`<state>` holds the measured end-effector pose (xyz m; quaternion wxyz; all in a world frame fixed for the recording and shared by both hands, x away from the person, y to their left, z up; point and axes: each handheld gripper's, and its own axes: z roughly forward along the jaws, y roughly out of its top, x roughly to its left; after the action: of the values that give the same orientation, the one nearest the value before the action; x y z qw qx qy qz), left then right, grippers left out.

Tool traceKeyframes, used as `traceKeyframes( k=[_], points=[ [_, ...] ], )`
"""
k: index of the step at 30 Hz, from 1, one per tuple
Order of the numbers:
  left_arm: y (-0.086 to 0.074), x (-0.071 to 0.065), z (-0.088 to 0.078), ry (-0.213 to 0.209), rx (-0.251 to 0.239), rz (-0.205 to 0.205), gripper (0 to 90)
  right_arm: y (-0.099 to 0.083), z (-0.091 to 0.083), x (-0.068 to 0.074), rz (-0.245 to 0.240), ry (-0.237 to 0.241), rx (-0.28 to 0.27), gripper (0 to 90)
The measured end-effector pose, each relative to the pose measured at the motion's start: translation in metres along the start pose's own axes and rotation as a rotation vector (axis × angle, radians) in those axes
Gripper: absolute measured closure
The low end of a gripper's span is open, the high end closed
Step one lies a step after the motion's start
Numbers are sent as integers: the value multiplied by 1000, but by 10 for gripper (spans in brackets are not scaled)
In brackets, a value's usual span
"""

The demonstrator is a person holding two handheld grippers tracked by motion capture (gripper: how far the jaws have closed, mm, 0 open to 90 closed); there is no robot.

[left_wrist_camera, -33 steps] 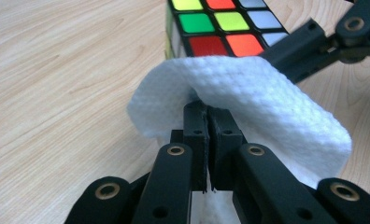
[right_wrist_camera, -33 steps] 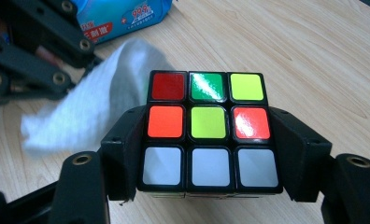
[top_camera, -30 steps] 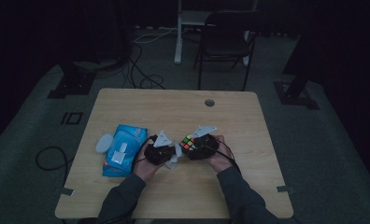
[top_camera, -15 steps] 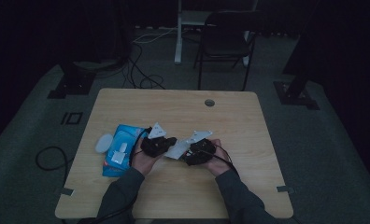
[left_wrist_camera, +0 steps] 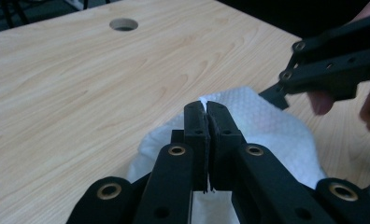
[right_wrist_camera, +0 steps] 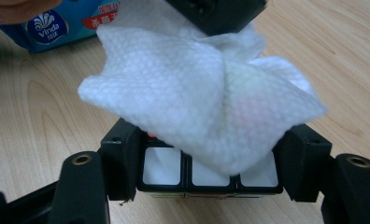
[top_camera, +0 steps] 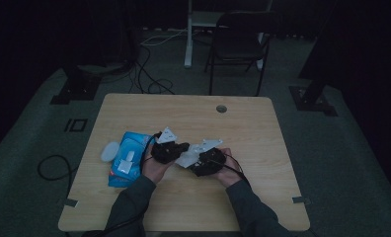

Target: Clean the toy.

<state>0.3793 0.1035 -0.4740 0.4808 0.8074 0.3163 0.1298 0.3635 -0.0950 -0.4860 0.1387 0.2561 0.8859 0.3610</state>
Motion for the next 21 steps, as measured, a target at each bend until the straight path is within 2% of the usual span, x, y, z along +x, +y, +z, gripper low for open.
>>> traceKeyframes(
  k=[4, 8, 10, 11, 16, 18, 21],
  points=[
    [3, -4, -2, -14, -21, 3, 889, 0, 0, 0, -2, -2, -2, 343],
    [2, -7, 0, -31, -8, 10, 885, 0, -1, -1, 2, -3, -6, 343],
    [1, -7, 3, -51, 12, 12, 806, 0, -1, -1, -1, -6, -3, 343],
    [1, -7, 4, -42, 20, 17, 749, -1, -1, -1, 1, -7, -2, 343],
    [-2, -9, 7, -40, 51, 24, 589, -1, -2, -2, 4, -8, -2, 343],
    [-3, -8, 8, -54, 56, 15, 555, 0, -3, -3, 4, -10, -8, 343],
    [-1, -8, 8, -61, 61, 10, 623, 0, -3, -3, 1, -11, -10, 343]
  ],
)
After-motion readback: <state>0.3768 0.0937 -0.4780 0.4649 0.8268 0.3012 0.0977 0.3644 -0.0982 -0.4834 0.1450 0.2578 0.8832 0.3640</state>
